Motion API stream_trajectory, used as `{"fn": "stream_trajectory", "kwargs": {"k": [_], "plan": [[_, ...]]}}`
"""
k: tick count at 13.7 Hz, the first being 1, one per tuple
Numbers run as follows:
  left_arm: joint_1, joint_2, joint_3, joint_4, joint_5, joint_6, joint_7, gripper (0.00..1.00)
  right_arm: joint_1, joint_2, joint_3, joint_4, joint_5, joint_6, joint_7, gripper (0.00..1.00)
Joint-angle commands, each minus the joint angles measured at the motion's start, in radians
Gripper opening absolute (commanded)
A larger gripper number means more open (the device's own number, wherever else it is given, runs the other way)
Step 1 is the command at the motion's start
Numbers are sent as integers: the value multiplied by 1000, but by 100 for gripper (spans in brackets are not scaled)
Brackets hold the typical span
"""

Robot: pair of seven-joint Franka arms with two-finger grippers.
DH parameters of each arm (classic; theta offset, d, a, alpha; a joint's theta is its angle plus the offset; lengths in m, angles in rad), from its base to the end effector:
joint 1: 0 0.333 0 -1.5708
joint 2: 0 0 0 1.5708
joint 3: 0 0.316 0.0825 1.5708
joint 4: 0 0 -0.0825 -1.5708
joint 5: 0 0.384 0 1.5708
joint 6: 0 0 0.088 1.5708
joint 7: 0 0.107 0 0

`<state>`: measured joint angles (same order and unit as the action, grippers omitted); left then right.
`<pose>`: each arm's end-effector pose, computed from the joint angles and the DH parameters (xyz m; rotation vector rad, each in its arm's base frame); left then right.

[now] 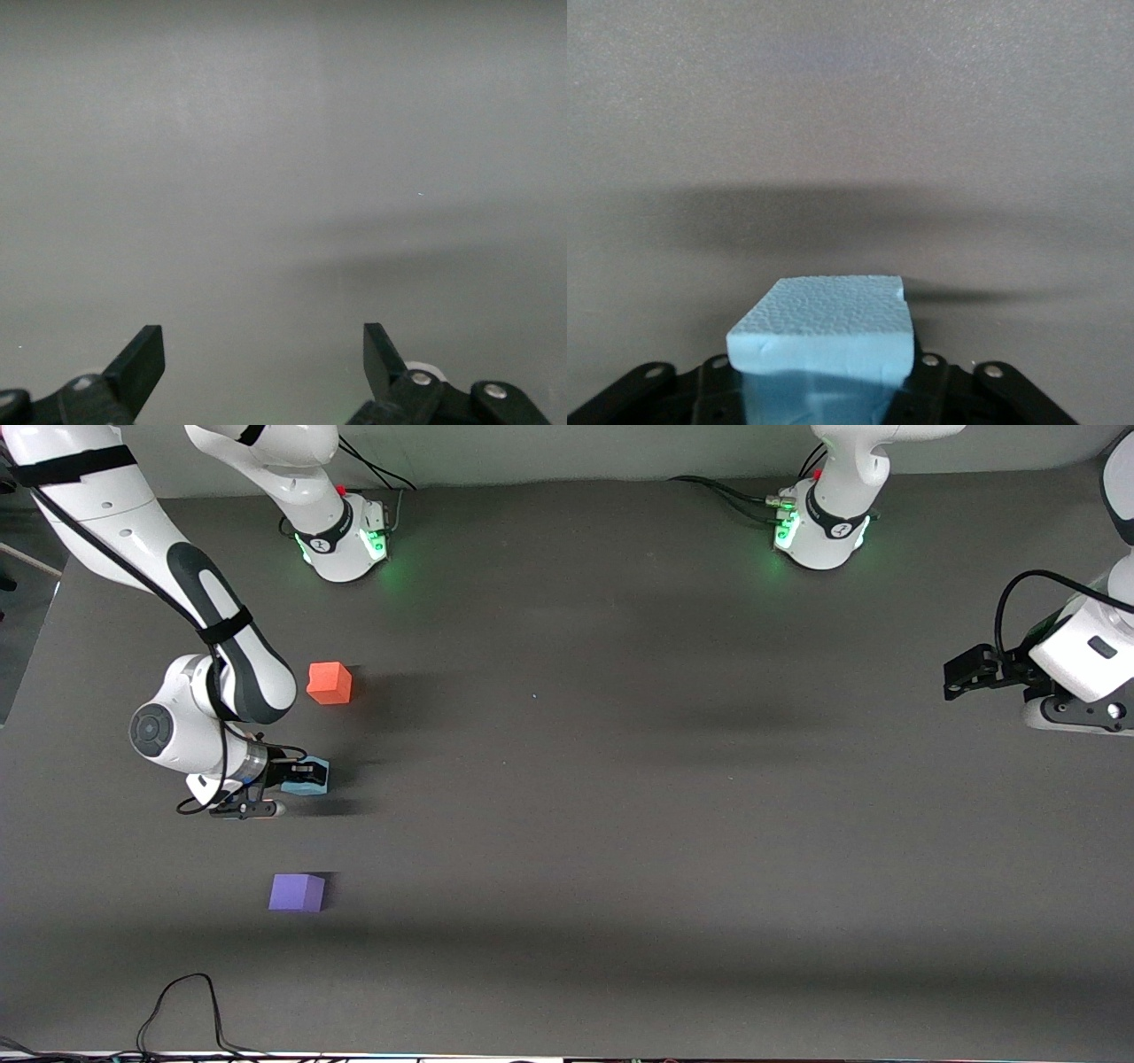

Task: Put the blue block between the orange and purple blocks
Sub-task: 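Move the blue block between the orange and purple blocks, lower it, then open the right gripper to release the blue block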

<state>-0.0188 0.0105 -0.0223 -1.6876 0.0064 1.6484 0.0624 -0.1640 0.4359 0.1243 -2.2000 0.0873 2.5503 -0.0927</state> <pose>0.5593 -0.0223 0.5700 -3.1308 0.1632 0.0780 0.5450 -0.0209 0.1763 -3.0352 0.0469 0.1174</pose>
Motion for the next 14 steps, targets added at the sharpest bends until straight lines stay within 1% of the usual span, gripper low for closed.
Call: {"fn": "stream_trajectory", "kwargs": {"k": [1, 2, 3, 4, 6, 8, 11, 12, 14], "plan": [[5, 5, -1, 16, -13, -9, 7, 100, 6, 6, -2, -4, 9, 28, 19, 67], [5, 5, -1, 16, -13, -9, 7, 100, 7, 4, -2, -4, 9, 27, 27, 79], [5, 5, -1, 16, -13, -9, 7, 100, 8, 4, -2, -3, 8, 27, 36, 85], [5, 5, -1, 16, -13, -7, 7, 100, 8, 3, -2, -1, 9, 24, 45, 100], [5, 5, -1, 16, -13, -7, 5, 100, 14, -25, 0, 6, 8, -13, 70, 100], [5, 5, -1, 16, -13, -7, 5, 100, 21, -98, 0, 48, 8, -155, 68, 100], [5, 5, -1, 16, -14, -7, 4, 100, 24, -251, 6, 104, 5, -385, 53, 100], [5, 5, -1, 16, -14, -7, 5, 100, 43, -305, 6, 126, 2, -451, 51, 100], [5, 5, -1, 16, -14, -7, 5, 100, 49, -422, 8, 143, 0, -549, 25, 100]]}}
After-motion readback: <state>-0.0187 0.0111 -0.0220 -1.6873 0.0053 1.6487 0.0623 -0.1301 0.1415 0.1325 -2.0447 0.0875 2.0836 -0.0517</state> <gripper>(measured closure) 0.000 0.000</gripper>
